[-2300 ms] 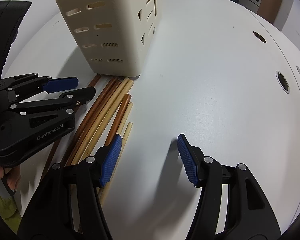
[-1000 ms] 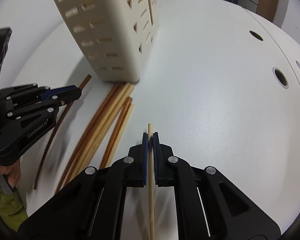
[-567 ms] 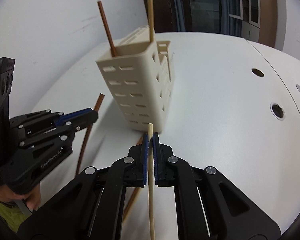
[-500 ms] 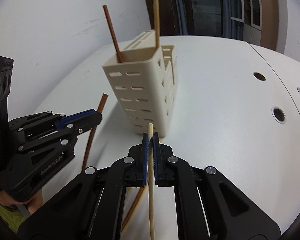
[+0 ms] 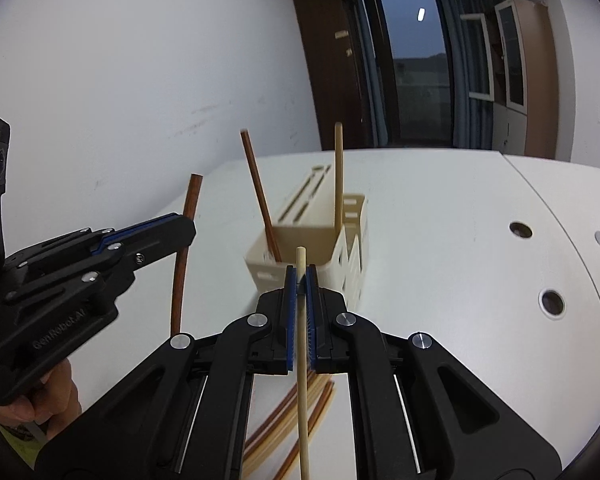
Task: Organize utensils
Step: 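Lift both held chopsticks upright and carry them above the holder, then lower both held chopsticks into the holder openings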
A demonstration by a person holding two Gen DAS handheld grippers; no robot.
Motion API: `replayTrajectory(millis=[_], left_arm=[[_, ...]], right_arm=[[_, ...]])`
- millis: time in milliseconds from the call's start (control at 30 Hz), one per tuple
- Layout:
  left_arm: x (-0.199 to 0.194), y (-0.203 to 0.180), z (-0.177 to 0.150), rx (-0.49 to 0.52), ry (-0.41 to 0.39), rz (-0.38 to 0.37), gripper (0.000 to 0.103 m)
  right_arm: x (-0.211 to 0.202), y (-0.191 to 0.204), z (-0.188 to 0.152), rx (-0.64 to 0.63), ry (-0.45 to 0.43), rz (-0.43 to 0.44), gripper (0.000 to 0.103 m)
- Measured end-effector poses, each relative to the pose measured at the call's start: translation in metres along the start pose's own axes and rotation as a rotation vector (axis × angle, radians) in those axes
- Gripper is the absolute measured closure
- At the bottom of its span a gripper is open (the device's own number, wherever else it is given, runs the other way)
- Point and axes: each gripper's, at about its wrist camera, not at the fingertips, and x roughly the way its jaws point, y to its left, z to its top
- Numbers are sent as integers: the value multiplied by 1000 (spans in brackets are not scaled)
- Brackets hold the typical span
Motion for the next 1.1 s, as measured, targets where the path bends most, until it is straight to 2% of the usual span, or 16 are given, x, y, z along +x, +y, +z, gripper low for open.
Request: replayTrajectory(millis=[533, 733, 933, 1100], left_arm=[[-17, 11, 34, -70, -266, 4, 97], [-31, 7, 36, -68, -424, 3, 97], [-52, 5, 33, -96, -617, 31, 97], [-61, 3, 32, -115, -724, 58, 97]], right_arm=[[10, -14, 37, -33, -236, 72, 99], [5, -16, 46, -44, -349, 91, 99], [-6, -25, 55, -31, -484, 96, 99], [-9, -31, 59, -11, -567, 104, 99]])
